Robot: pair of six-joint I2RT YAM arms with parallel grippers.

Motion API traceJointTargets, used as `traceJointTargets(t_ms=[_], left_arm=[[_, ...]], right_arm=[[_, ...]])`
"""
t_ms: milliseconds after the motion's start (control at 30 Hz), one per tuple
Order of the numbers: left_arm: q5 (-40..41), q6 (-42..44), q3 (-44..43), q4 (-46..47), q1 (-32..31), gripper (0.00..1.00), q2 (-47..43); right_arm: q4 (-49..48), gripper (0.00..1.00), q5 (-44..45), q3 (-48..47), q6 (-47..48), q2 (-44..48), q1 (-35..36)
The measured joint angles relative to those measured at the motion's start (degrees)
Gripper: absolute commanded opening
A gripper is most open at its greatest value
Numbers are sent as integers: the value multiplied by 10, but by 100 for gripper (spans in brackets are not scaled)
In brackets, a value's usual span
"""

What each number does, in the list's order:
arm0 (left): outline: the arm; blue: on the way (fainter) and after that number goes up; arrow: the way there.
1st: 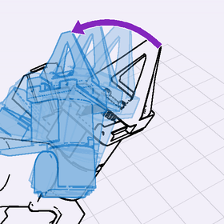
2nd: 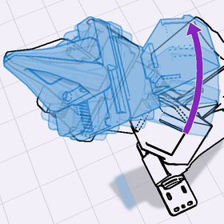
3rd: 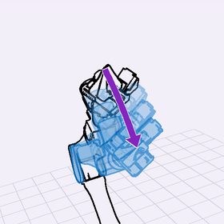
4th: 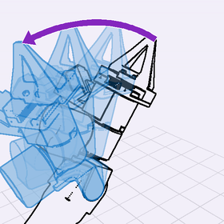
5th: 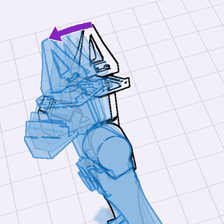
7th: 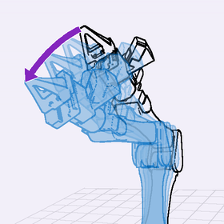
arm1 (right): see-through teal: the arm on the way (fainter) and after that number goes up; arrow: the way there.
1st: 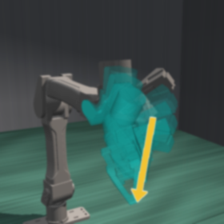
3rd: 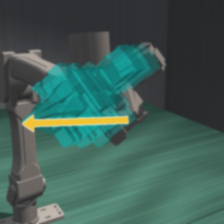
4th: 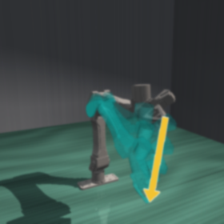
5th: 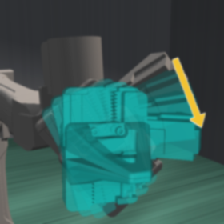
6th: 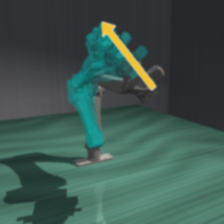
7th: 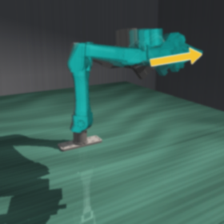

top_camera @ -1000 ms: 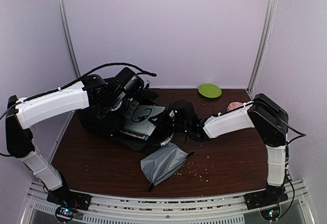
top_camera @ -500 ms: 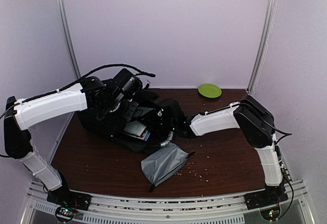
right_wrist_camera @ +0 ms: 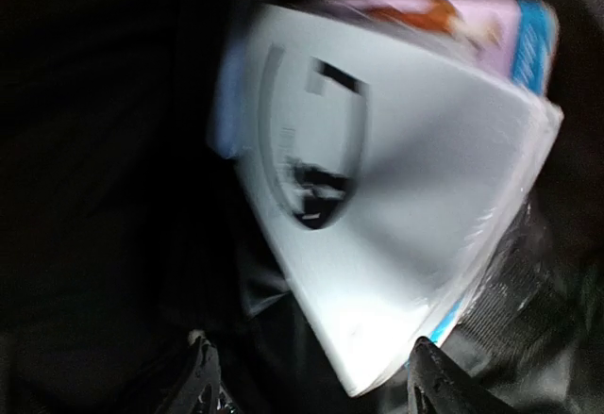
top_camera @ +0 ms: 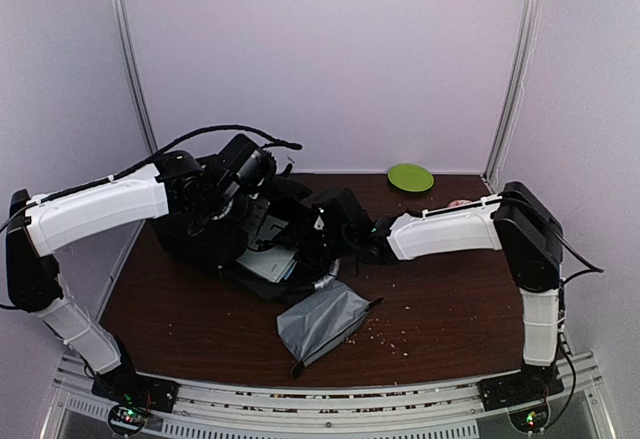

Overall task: Pack the student bag
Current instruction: Place the book in the student bag.

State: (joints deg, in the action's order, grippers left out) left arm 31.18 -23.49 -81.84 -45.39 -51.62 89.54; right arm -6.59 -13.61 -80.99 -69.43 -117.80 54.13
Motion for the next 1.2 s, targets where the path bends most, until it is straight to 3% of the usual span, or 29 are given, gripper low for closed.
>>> traceJointTargets(t_ms=[200,533,933,1033,1200], left_arm=[[-6,-2,3,5,0,0,0],[-15,-2,7,8,0,0,-1],[-36,-2,24,24,2,0,-10],[-43,-1,29,29,3,0,-10],[-52,3,32,33,4,0,-10]], right_arm=[[25,52,19,25,37,62,-6],[37,46,27,26,45,18,-21],[36,7,12,-38,23,-57,-21],[38,7,11,-47,31,-58,-23],[50,17,12,-70,44,-70,-25]])
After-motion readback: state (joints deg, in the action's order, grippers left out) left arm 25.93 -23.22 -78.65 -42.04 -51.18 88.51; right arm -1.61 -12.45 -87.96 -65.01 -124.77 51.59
